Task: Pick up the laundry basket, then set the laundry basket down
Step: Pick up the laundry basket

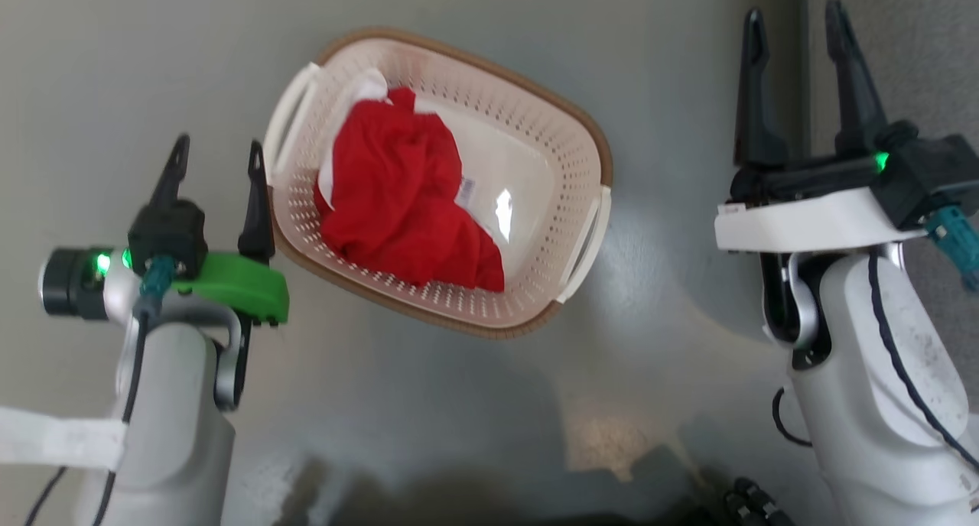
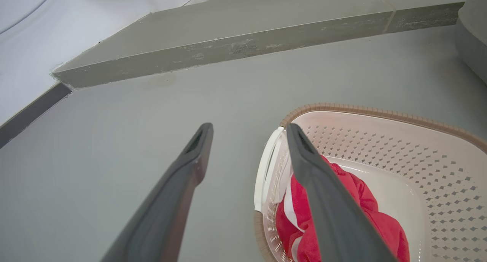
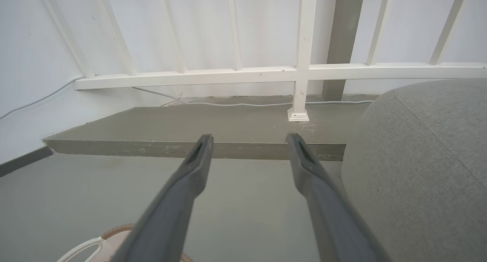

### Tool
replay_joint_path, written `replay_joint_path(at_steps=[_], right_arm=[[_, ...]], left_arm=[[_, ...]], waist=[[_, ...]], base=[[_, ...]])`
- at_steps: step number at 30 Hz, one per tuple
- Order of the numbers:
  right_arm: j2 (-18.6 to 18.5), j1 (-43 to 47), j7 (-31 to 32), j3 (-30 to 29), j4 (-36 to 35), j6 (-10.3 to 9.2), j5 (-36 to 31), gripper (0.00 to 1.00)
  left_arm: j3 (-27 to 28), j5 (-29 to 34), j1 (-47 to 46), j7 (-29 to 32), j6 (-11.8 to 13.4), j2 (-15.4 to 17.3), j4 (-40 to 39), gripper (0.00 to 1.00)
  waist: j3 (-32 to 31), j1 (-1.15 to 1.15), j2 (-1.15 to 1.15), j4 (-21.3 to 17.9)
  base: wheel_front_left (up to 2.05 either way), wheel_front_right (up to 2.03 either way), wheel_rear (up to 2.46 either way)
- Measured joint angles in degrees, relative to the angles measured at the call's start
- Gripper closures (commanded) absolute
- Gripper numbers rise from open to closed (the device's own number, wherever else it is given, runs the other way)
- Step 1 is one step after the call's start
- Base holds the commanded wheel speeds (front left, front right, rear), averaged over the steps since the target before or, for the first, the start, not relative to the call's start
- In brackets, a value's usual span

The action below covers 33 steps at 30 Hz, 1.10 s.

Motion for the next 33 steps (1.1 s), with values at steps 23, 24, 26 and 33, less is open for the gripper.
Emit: replay_joint_path(at_steps=[23, 24, 26, 33], right_arm=[[-0.2, -9.6, 0.0, -0.3, -2.7, 0.0, 0.7, 0.0], [-0.2, -9.6, 0.0, -0.3, -2.7, 0.0, 0.7, 0.0], [-0.2, -9.7, 0.0, -0.5, -2.7, 0.0, 0.7, 0.0], [-0.2, -10.5, 0.0, -0.7, -2.7, 0.0, 1.3, 0.0]], left_arm=[[0.0, 2.1, -15.5, 0.0, -1.7, 3.2, 13.0, 0.0], [0.1, 2.1, -16.1, 0.0, -1.7, 3.4, 13.2, 0.0], [0.1, 2.2, -17.2, 0.0, -1.7, 3.7, 14.2, 0.0], [0.3, 2.6, -19.7, 0.0, -2.2, 4.6, 17.0, 0.0]], waist=[[16.2, 0.0, 0.0, -3.2], [16.6, 0.0, 0.0, -3.4], [17.2, -0.01, 0.0, -3.9], [18.7, -0.01, 0.0, -5.0]], base=[[0.0, 0.0, 0.0], [0.0, 0.0, 0.0], [0.0, 0.0, 0.0], [0.0, 0.0, 0.0]])
